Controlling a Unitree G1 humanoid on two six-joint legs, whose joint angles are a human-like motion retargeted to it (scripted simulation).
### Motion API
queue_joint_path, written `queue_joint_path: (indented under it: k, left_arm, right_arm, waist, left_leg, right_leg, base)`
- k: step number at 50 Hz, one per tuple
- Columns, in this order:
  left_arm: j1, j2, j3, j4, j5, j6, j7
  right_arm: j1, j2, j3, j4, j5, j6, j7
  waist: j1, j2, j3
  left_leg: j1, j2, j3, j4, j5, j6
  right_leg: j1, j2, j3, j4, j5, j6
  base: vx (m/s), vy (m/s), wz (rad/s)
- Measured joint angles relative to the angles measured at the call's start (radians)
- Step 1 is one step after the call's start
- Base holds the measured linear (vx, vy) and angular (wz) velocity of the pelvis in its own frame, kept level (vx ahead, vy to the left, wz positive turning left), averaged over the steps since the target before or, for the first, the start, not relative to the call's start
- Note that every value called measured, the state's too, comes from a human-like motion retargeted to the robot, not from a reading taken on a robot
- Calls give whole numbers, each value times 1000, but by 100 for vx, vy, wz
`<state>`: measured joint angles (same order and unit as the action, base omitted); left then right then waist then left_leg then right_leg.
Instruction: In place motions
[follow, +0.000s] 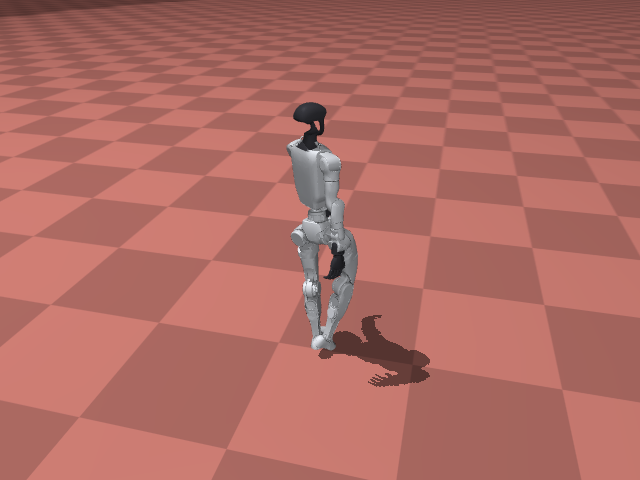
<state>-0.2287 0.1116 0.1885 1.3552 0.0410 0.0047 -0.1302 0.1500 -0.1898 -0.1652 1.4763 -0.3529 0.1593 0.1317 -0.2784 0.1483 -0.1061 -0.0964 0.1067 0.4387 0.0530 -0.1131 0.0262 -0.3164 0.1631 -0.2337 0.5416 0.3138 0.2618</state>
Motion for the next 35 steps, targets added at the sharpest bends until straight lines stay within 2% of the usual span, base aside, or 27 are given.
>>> queue_joint_path:
  k: [2,3,5,7,8,10,12,15,19,22,27,35]
  left_arm:
    - [46,-10,3,100,57,26,-20]
    - [58,-12,10,164,95,39,-23]
    - [95,-15,17,265,141,73,-25]
    - [135,-19,46,343,178,107,-22]
    - [166,-26,54,344,181,128,-23]
    - [221,-40,82,345,170,132,-13]
    - [265,-49,121,340,136,90,-6]
    - [308,-54,150,305,65,51,-34]
    - [285,-47,174,320,61,87,-33]
    - [267,-37,159,305,89,100,-35]
    - [259,-33,92,208,121,78,-54]
    - [269,-36,64,130,153,49,-55]
  right_arm:
    - [-34,17,32,-74,-17,-26,-6]
    - [-51,24,52,-115,-22,-39,4]
    - [-94,36,94,-178,-29,-68,28]
    - [-128,46,127,-233,-39,-88,73]
    - [-145,50,136,-255,-47,-95,93]
    - [-175,57,141,-296,-64,-104,121]
    - [-193,60,152,-336,-75,-120,122]
    - [-209,54,175,-373,-82,-151,109]
    - [-171,38,147,-329,-79,-140,85]
    - [-121,18,95,-221,-73,-110,87]
    - [-48,-28,10,5,-65,-28,63]
    - [-4,-69,19,202,-2,11,-75]
  waist:
    - [-11,-30,-3]
    - [-31,-46,11]
    - [-27,-68,9]
    - [4,-93,-6]
    - [35,-102,-14]
    - [72,-98,-30]
    - [71,-99,-32]
    - [50,-96,-3]
    - [12,-93,22]
    - [22,-104,9]
    - [68,-119,0]
    - [82,-90,-19]
  left_leg:
    - [21,-65,-8,-16,-4,15]
    - [47,-104,-24,-30,-5,28]
    - [65,-143,-16,-46,-6,30]
    - [82,-165,12,-65,-4,20]
    - [84,-168,38,-71,-3,17]
    - [67,-158,60,-77,2,9]
    - [54,-153,60,-78,7,3]
    - [47,-147,51,-83,19,2]
    - [41,-144,-7,-77,32,3]
    - [32,-153,-42,-71,39,3]
    - [32,-161,-72,-65,45,-1]
    - [37,-146,-79,-42,27,-15]
  right_leg:
    - [120,-44,27,-182,-70,-4]
    - [178,-82,9,-236,-200,-17]
    - [245,-112,-68,-362,-380,-118]
    - [256,-130,-40,-450,-387,-199]
    - [253,-128,10,-471,-378,-209]
    - [240,-135,-16,-497,-372,-217]
    - [216,-132,-17,-491,-380,-227]
    - [203,-120,6,-479,-391,-229]
    - [230,-119,-47,-497,-406,-226]
    - [240,-127,-75,-505,-416,-225]
    - [255,-136,-113,-503,-426,-221]
    - [268,-128,-124,-503,-437,-219]
  base:
    - [-9,24,56]
    - [-14,27,73]
    - [-16,15,12]
    - [-13,5,-67]
    - [-17,2,-91]
    - [-26,-2,-58]
    - [-31,-6,-15]
    - [-31,-8,19]
    - [-18,-2,75]
    - [1,1,63]
    - [0,0,35]
    - [-1,11,2]
